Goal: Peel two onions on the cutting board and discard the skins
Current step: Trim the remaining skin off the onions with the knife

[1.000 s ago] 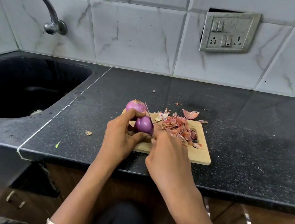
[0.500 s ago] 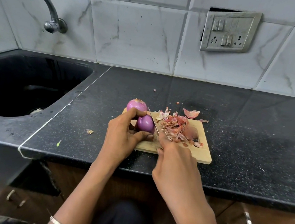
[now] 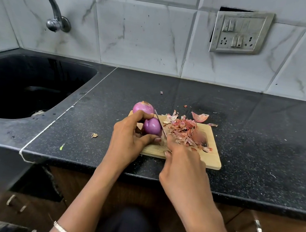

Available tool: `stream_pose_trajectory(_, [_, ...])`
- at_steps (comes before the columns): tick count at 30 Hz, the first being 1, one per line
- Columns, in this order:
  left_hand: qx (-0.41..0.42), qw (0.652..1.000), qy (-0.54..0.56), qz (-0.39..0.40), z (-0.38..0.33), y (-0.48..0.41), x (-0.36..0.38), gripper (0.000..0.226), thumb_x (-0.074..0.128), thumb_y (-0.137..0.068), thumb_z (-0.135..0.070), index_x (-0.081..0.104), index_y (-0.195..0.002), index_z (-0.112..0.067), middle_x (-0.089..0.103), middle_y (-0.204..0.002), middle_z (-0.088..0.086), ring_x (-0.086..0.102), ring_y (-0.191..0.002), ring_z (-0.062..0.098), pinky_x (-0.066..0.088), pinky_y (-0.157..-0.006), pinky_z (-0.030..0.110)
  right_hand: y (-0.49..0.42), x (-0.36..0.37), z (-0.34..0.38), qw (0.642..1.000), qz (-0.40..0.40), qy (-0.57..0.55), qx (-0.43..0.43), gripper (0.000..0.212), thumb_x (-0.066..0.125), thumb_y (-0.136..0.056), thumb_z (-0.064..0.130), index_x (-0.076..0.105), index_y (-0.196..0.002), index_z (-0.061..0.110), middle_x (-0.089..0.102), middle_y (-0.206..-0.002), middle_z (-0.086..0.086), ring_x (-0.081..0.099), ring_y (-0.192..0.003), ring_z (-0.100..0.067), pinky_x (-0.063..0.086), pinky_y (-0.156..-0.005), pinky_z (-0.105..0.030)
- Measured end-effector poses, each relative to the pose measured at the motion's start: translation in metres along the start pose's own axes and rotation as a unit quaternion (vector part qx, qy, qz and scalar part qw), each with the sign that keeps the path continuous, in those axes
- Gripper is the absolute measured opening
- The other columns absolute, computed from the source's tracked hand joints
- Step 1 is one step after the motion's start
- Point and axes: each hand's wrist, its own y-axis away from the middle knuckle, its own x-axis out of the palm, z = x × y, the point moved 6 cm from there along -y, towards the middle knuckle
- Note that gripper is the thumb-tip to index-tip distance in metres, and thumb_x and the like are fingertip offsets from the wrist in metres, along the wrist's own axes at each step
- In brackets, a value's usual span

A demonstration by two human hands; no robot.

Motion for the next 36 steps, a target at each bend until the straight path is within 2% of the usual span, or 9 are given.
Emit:
stream_pose_trajectory(5, [-0.006, 1.000, -0.007, -0.005, 0.002, -0.002, -0.001, 0.053, 0.096, -0.064, -0.020, 0.069, -0.109, -0.025, 0.069, -0.094, -0.011, 0.061, -0.072, 0.005, 0.047, -0.069, 0.015, -0.026, 0.007, 0.012, 1.000, -0.005, 0.004, -0.008, 0.046, 0.054, -0.095, 0.014, 0.049, -0.138, 0.029, 0.068, -0.107, -0.002, 0.060, -0.106, -0.031, 0.039, -0.074, -0.037])
stream_pose_trajectory(7, [-0.008, 1.000, -0.013, -0.004, 0.002, -0.001, -0.002, 0.055, 0.096, -0.062, -0.021, 0.069, -0.110, -0.028, 0.069, -0.095, -0.013, 0.060, -0.071, 0.004, 0.046, -0.069, 0.014, -0.021, 0.006, 0.009, 1.000, -0.001, 0.007, -0.011, 0.050, 0.053, -0.096, 0.015, 0.045, -0.143, 0.031, 0.067, -0.110, -0.003, 0.059, -0.108, -0.032, 0.039, -0.074, -0.037])
stream_pose_trajectory(12, [-0.010, 1.000, -0.010, -0.002, 0.002, -0.002, -0.002, 0.057, 0.097, -0.061, -0.026, 0.069, -0.110, -0.028, 0.071, -0.098, -0.010, 0.063, -0.074, 0.012, 0.053, -0.075, 0.029, 0.005, -0.002, 0.000, 1.000, 0.003, 0.018, 0.001, 0.061, 0.050, -0.100, 0.019, 0.030, -0.154, 0.037, 0.065, -0.117, -0.003, 0.060, -0.111, -0.033, 0.048, -0.079, -0.041])
stream_pose_trajectory(15, [-0.011, 1.000, -0.009, -0.004, 0.002, -0.001, -0.002, 0.055, 0.097, -0.062, -0.024, 0.069, -0.109, -0.027, 0.070, -0.096, -0.010, 0.061, -0.069, 0.004, 0.052, -0.072, 0.022, -0.009, 0.002, 0.005, 1.000, 0.013, 0.012, 0.001, 0.056, 0.054, -0.097, 0.016, 0.039, -0.148, 0.033, 0.066, -0.113, -0.005, 0.060, -0.111, -0.034, 0.044, -0.076, -0.040])
stream_pose_trajectory(18, [-0.012, 1.000, -0.014, -0.009, 0.002, -0.002, -0.002, 0.053, 0.096, -0.063, -0.024, 0.069, -0.109, -0.026, 0.071, -0.095, -0.010, 0.060, -0.067, 0.004, 0.050, -0.070, 0.020, -0.021, 0.003, 0.011, 1.000, 0.008, 0.016, -0.006, 0.052, 0.058, -0.095, 0.016, 0.045, -0.143, 0.030, 0.067, -0.111, -0.004, 0.061, -0.108, -0.031, 0.039, -0.072, -0.036])
stream_pose_trajectory(25, [-0.006, 1.000, -0.014, -0.004, 0.002, -0.001, -0.003, 0.056, 0.097, -0.062, -0.026, 0.069, -0.111, -0.029, 0.071, -0.097, -0.012, 0.060, -0.068, 0.010, 0.051, -0.071, 0.022, 0.008, -0.006, 0.004, 0.999, 0.008, 0.033, -0.004, 0.065, 0.052, -0.101, 0.019, 0.024, -0.157, 0.037, 0.063, -0.116, -0.003, 0.062, -0.109, -0.030, 0.049, -0.077, -0.039])
stream_pose_trajectory(31, [-0.002, 1.000, -0.016, -0.008, 0.000, -0.002, -0.002, 0.053, 0.096, -0.065, -0.026, 0.069, -0.110, -0.028, 0.071, -0.096, -0.012, 0.060, -0.067, 0.003, 0.048, -0.069, 0.014, -0.012, -0.004, 0.011, 0.999, 0.021, 0.042, -0.001, 0.059, 0.056, -0.098, 0.017, 0.036, -0.151, 0.032, 0.063, -0.113, -0.007, 0.060, -0.110, -0.033, 0.039, -0.072, -0.036])
stream_pose_trajectory(33, [-0.004, 1.000, -0.016, -0.009, 0.001, -0.001, -0.002, 0.053, 0.096, -0.065, -0.026, 0.069, -0.110, -0.027, 0.071, -0.096, -0.010, 0.061, -0.067, 0.006, 0.049, -0.071, 0.018, -0.016, -0.004, 0.013, 0.999, 0.019, 0.041, -0.006, 0.056, 0.057, -0.096, 0.015, 0.040, -0.148, 0.030, 0.064, -0.112, -0.007, 0.060, -0.110, -0.033, 0.037, -0.071, -0.036])
stream_pose_trajectory(36, [-0.004, 1.000, -0.021, -0.012, 0.002, 0.000, -0.002, 0.055, 0.095, -0.065, -0.028, 0.068, -0.113, -0.028, 0.072, -0.098, -0.011, 0.064, -0.070, 0.013, 0.051, -0.074, 0.027, -0.011, -0.006, 0.010, 0.998, 0.020, 0.050, -0.016, 0.061, 0.055, -0.098, 0.017, 0.034, -0.153, 0.034, 0.063, -0.115, -0.007, 0.060, -0.112, -0.032, 0.044, -0.076, -0.038])
